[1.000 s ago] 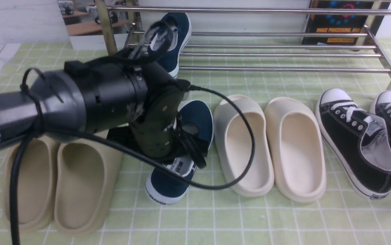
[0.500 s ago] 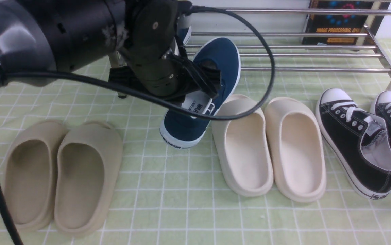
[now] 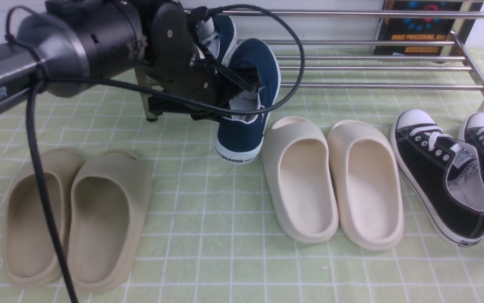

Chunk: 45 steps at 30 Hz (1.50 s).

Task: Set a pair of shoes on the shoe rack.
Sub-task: Use the left arm to put a shoe into the shoe rack

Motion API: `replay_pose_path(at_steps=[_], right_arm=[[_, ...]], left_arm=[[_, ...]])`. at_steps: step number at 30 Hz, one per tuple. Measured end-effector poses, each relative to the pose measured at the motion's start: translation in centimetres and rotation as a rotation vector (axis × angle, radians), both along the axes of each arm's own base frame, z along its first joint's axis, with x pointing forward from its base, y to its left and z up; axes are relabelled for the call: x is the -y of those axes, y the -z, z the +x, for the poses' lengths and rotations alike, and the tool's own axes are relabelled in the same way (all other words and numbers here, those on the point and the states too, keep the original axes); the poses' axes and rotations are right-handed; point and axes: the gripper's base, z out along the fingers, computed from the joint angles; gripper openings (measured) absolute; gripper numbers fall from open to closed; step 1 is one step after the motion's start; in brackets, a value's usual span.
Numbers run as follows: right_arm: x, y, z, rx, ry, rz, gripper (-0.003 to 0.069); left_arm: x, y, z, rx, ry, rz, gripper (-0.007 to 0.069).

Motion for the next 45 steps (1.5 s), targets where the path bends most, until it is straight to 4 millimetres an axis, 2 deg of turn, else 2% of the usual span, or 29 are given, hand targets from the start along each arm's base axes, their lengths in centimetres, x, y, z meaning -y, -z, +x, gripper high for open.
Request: replay_pose_path(at_steps=[4, 11, 17, 23, 28, 37, 45], right_arm=[[0.0, 0.0, 0.0, 0.0, 0.0, 0.0, 0.0239], [0.0, 0.0, 0.0, 0.0, 0.0, 0.0, 0.0239], [0.0, 0.0, 0.0, 0.0, 0.0, 0.0, 0.0239], [0.0, 0.0, 0.0, 0.0, 0.0, 0.0, 0.0239], [0.0, 0.0, 0.0, 0.0, 0.0, 0.0, 0.0239], [0.0, 0.0, 0.0, 0.0, 0.0, 0.0, 0.0239], [0.0, 0.0, 0.0, 0.0, 0.0, 0.0, 0.0239]], left_arm=[[0.5, 0.7, 0.9, 0.043, -0.005, -0.033, 0.0001], [1.7, 0.0, 3.2, 0.132, -0.007, -0.075, 0.0001], [3.2, 0.8, 6.7, 0.118, 0.01, -0.018, 0.0001], [4.0, 0.8, 9.1, 0.145, 0.018, 0.051, 0.0001], [4.2, 0.4, 9.8, 0.181, 0.017, 0.057, 0.0001], [4.0, 2.0, 10.8, 0.189, -0.031, 0.1, 0.0001], [3.9, 1.7, 11.2, 0.234, -0.085, 0.075, 0.0003]])
